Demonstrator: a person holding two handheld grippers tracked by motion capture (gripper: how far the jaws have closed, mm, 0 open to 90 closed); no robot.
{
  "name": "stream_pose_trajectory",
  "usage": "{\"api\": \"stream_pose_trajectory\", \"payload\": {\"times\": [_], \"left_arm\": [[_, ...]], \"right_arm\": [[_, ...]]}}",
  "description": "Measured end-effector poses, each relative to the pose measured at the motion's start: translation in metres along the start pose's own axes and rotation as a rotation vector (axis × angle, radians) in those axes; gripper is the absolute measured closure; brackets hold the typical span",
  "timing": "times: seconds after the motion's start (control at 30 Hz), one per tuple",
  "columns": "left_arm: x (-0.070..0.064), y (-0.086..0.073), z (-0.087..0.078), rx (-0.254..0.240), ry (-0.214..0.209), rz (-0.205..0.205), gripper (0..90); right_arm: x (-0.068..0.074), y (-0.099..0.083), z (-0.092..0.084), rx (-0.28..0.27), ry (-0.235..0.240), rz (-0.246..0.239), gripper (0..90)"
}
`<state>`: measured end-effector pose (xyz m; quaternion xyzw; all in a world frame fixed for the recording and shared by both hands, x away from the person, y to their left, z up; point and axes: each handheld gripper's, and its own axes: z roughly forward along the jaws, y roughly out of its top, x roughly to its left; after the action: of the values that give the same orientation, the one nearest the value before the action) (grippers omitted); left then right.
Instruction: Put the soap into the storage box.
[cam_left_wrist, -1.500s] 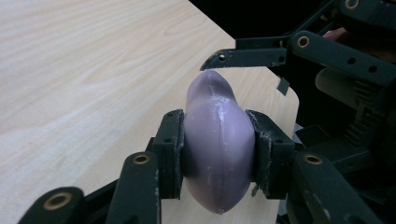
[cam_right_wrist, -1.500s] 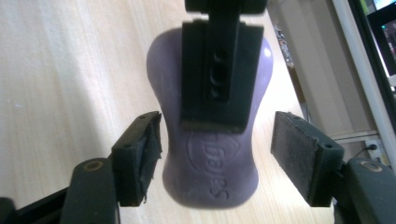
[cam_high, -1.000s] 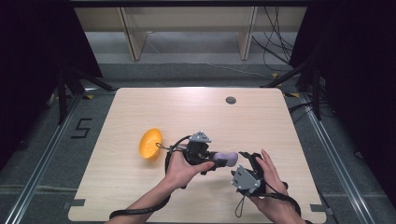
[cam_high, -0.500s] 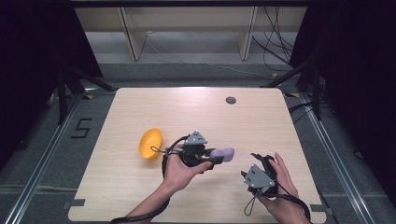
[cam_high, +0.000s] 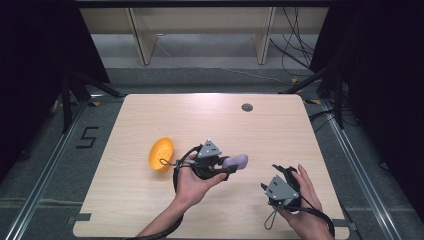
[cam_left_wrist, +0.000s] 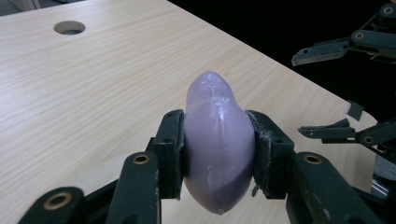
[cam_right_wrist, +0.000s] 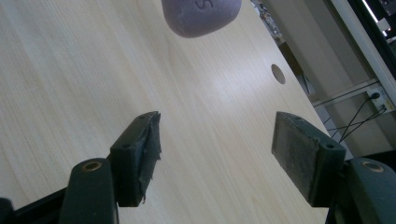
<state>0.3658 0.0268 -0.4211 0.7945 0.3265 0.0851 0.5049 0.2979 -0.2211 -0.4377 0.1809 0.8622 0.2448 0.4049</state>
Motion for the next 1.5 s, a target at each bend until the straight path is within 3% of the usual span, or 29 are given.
{"api": "stream_pose_trajectory", "payload": {"times": [0.3,0.33,0.4,0.47,0.5,0.63,0.93,1.17,1.23,1.27,1.5], "left_arm": [[0.000,-0.004,-0.009,-0.033,0.059,-0.004,58.9],[0.000,-0.005,-0.011,-0.041,0.078,0.003,58.9],[0.000,-0.005,-0.012,-0.046,0.081,0.013,58.9],[0.000,-0.007,-0.016,-0.059,0.115,0.000,58.9],[0.001,-0.008,-0.017,-0.060,0.116,0.017,58.9],[0.003,-0.009,-0.021,-0.073,0.145,-0.001,58.9],[0.011,-0.016,-0.030,-0.088,0.228,0.001,58.9],[0.017,-0.021,-0.035,-0.094,0.263,-0.003,58.9],[0.020,-0.023,-0.039,-0.102,0.279,-0.022,58.9],[0.022,-0.023,-0.040,-0.109,0.282,-0.017,58.9],[0.029,-0.024,-0.050,-0.126,0.333,-0.020,58.9]], "right_arm": [[0.001,-0.001,0.000,0.007,0.010,0.012,33.3],[0.000,0.000,0.000,0.005,0.010,-0.004,33.3],[0.002,-0.001,0.001,0.010,0.004,0.009,33.3],[0.002,0.000,0.000,0.008,0.014,0.007,33.3],[0.003,0.000,0.000,0.008,0.017,0.008,33.3],[0.003,0.000,0.000,0.007,0.015,0.009,33.3],[0.003,0.000,0.001,0.008,0.013,0.009,33.3],[0.003,0.000,0.001,0.009,0.012,0.014,33.1],[0.002,0.000,0.001,0.007,0.012,-0.004,33.1],[0.003,0.000,0.001,0.008,0.006,0.014,33.1],[0.002,0.000,0.001,0.004,0.012,0.001,33.0]]}}
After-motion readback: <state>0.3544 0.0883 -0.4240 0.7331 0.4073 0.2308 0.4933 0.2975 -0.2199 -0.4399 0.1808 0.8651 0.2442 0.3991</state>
